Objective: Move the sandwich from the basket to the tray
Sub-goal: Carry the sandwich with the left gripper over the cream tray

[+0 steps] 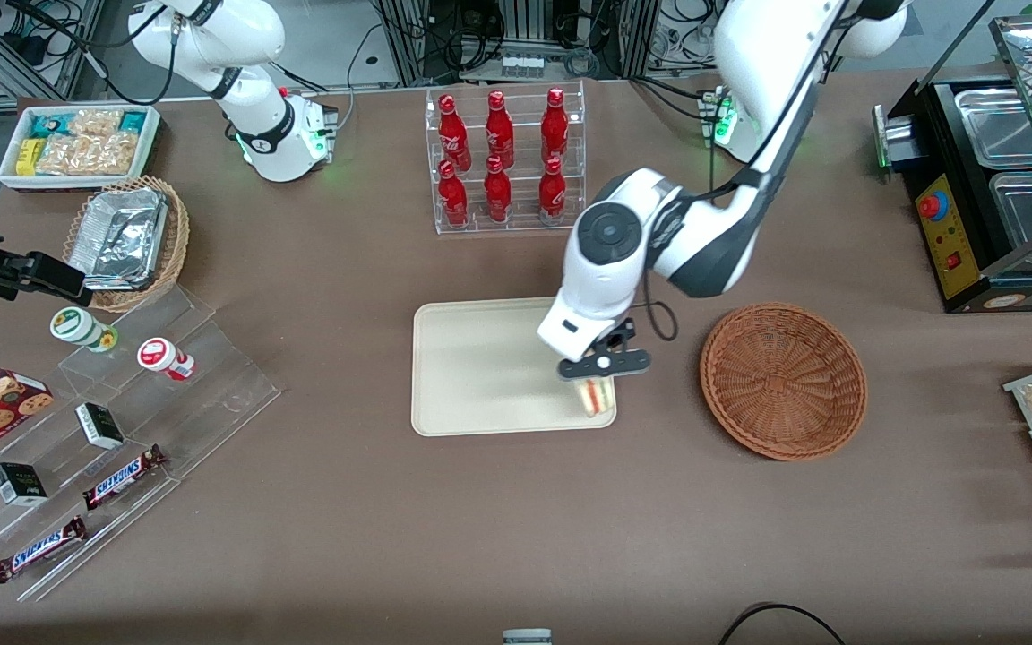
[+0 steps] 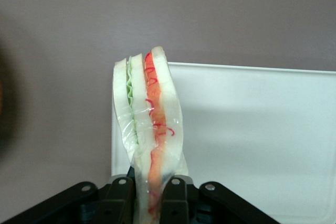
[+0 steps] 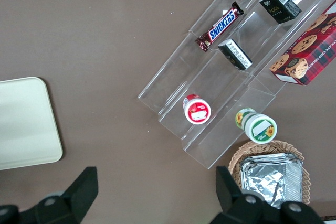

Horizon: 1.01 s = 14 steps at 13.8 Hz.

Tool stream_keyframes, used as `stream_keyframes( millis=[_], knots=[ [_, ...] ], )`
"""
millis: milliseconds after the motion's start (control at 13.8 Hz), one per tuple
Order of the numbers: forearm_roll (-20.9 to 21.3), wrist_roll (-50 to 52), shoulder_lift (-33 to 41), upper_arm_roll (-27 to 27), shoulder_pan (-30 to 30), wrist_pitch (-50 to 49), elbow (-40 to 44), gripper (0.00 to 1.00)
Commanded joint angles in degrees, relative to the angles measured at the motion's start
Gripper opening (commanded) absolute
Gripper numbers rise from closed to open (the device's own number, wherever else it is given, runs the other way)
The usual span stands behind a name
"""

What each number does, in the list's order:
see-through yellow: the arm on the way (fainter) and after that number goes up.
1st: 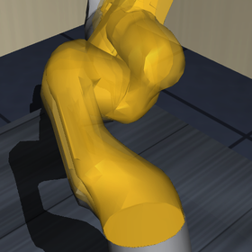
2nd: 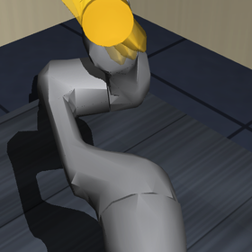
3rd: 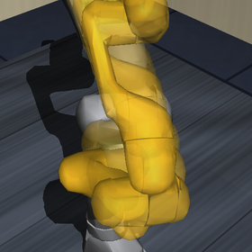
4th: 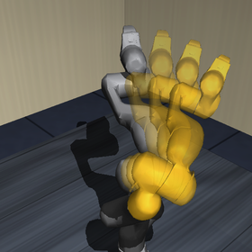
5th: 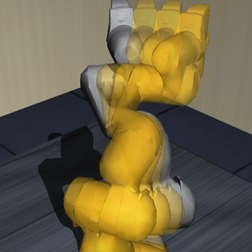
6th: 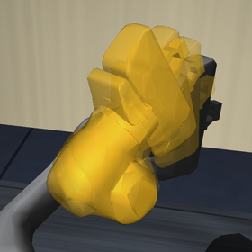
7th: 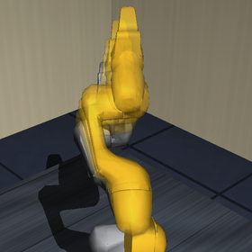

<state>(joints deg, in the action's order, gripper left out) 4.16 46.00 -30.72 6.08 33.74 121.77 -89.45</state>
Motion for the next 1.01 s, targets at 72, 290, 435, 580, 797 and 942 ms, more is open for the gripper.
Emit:
stream_keyframes(
  millis=[72, 290, 435, 580, 797, 942],
  knots=[
    [-0.1, -0.2, -6.2, 0.0, 3.2, 3.2, 5.2, 0.00],
    [0.2, -0.6, -8.6, 0.0, 5.5, 7.3, 5.2, 0.00],
    [-0.1, -2.2, -8.9, 0.2, 5.8, 7.7, 5.0, 0.00],
    [0.0, -2.5, -10.1, 1.6, 5.8, 8.2, 5.2, 0.00],
    [0.3, -3.3, -11.2, 2.1, 6.6, 8.6, 5.0, 0.00],
    [0.3, -3.9, -12.0, 2.1, 7.0, 8.6, 5.2, 0.00]
  ],
)
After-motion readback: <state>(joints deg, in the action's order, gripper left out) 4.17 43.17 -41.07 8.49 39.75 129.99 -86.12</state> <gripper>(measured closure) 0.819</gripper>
